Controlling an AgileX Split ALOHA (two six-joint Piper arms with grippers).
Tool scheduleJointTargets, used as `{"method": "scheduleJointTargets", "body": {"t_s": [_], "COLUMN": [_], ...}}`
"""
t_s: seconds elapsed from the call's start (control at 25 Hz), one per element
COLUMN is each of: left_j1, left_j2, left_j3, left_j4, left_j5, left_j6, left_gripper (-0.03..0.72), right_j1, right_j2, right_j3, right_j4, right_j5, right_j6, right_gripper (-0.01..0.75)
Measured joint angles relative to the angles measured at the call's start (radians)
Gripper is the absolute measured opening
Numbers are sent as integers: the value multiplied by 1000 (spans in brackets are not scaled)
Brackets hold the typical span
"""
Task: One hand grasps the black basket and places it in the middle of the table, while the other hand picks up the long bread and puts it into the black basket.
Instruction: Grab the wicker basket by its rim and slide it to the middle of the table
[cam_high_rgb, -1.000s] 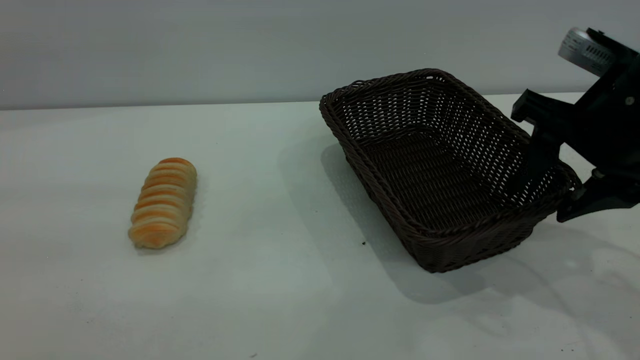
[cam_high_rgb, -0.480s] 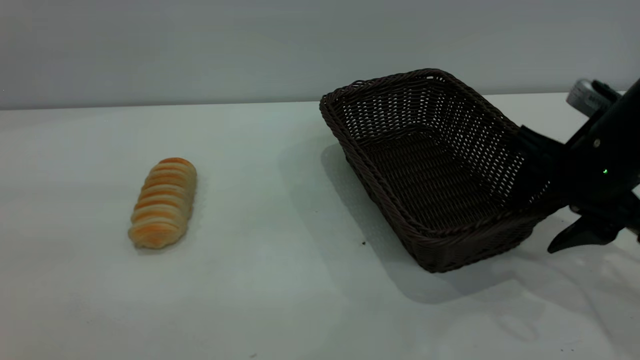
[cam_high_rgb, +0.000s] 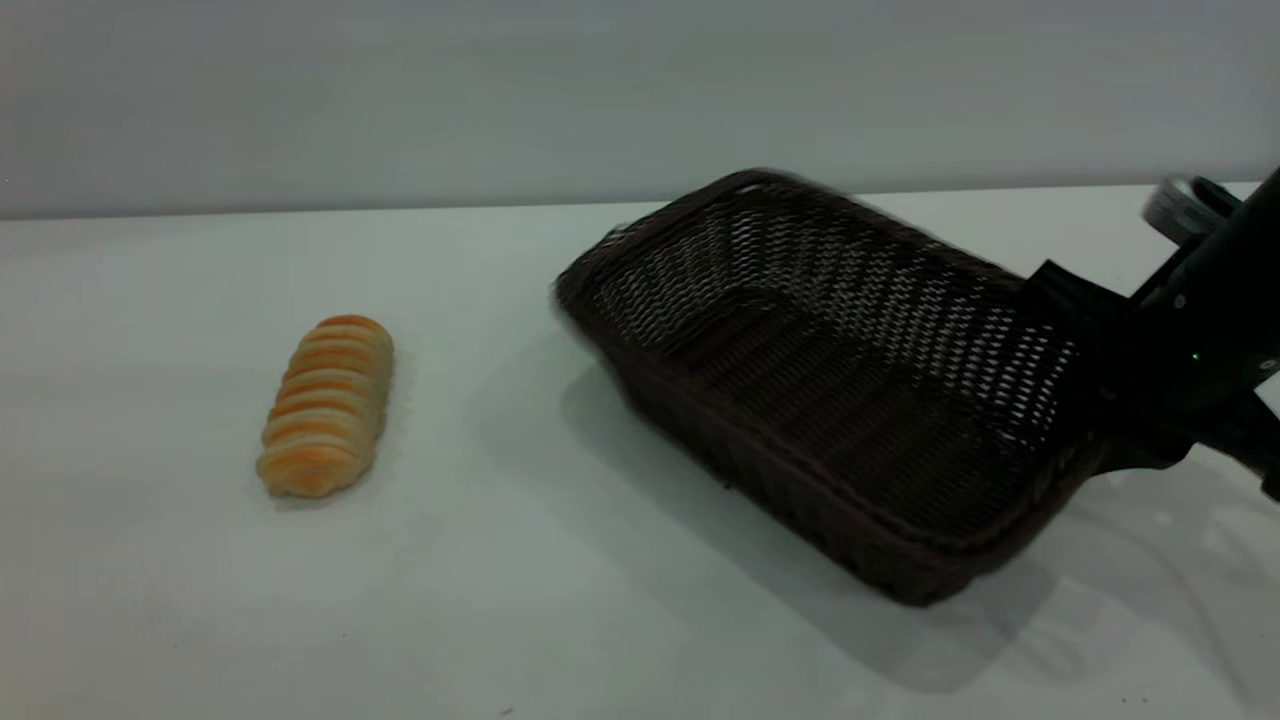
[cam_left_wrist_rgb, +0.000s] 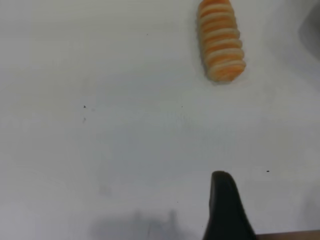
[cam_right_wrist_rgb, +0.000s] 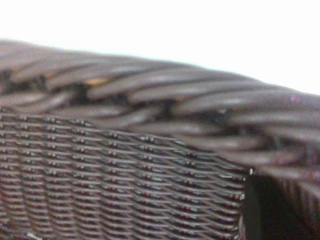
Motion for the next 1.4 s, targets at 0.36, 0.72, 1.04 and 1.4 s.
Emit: {"method": "scheduleJointTargets", "body": {"t_s": [0.36, 0.72, 1.04, 1.4], "left_j1": [0, 0, 0, 0], "left_j2": [0, 0, 0, 0], "left_j3": [0, 0, 0, 0], "left_j4": [-7, -26, -26, -27], "left_j5": [1, 1, 8, 38], "left_j6": [0, 0, 0, 1], "left_gripper": [484, 484, 484, 484], "right_j1": [-43, -21, 52, 45], "right_j2": [-65, 136, 256, 270], "right_j3": [-181, -471, -599, -618], "right_j4": [-208, -365, -367, -357], "right_j5": [249, 525, 545, 573], "right_j6": [-231, -233, -233, -233], "right_gripper": [106, 106, 113, 288]}}
